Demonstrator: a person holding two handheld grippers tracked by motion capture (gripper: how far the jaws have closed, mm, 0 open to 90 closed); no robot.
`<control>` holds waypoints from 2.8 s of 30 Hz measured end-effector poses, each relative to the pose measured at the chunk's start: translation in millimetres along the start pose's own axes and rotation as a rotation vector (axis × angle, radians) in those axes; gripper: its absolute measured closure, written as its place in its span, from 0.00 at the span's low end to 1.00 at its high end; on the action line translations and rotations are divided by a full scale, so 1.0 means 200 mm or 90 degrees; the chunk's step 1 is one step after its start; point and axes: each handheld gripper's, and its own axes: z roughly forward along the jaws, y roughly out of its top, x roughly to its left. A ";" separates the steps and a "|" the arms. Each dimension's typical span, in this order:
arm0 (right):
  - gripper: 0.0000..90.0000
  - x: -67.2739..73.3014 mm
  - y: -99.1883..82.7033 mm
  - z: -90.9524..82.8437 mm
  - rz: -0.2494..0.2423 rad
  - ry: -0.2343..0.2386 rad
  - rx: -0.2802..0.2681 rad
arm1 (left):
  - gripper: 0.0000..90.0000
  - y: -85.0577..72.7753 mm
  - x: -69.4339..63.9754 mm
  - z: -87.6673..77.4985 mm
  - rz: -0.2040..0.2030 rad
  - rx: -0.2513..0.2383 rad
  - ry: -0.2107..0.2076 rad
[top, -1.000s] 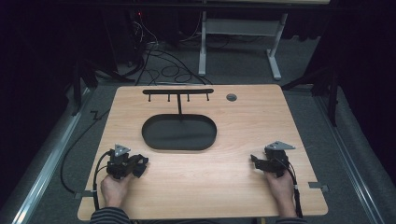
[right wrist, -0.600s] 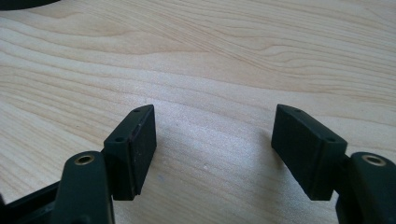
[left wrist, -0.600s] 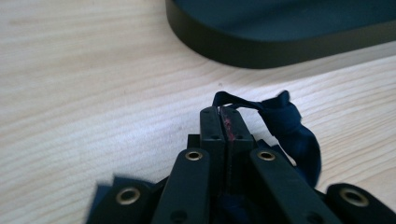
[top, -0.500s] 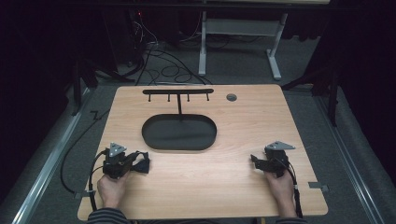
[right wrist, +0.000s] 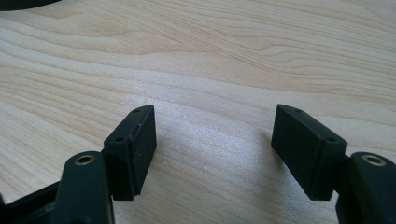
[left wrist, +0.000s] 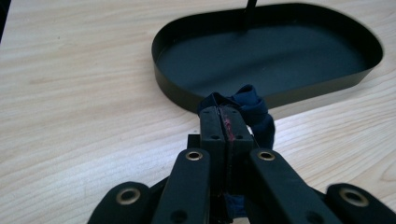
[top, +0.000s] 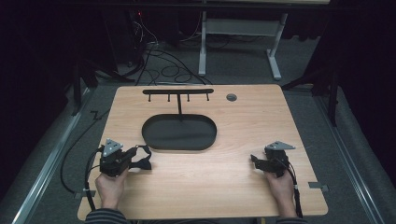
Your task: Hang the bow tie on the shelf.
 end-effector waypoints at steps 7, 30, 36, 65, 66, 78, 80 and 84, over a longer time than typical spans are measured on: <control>0.36 0.00 0.00 0.00 0.000 0.000 0.000 | 0.99 0.04 -0.01 -0.03 -0.006 -0.021 -0.017; 0.36 0.00 0.00 0.00 0.000 0.001 -0.001 | 0.99 0.16 -0.09 -0.06 -0.005 -0.053 -0.063; 0.36 0.00 0.00 0.00 0.001 0.002 -0.001 | 0.99 0.20 -0.11 -0.06 -0.003 -0.064 -0.075; 0.36 0.00 0.00 0.00 0.003 0.004 -0.001 | 0.99 0.39 -0.12 -0.03 0.010 -0.084 -0.091; 0.36 -0.01 0.00 0.00 0.002 0.004 -0.001 | 0.99 0.39 -0.12 -0.03 0.009 -0.085 -0.092; 0.36 -0.01 0.00 0.00 0.004 0.006 -0.002 | 0.99 0.45 -0.08 -0.01 -0.003 -0.084 -0.094; 0.36 -0.01 0.00 0.00 0.005 0.007 -0.001 | 0.99 0.46 -0.07 -0.01 -0.005 -0.083 -0.093; 0.36 -0.01 0.00 0.00 0.005 0.007 -0.002 | 0.99 0.48 -0.07 0.00 -0.001 -0.077 -0.088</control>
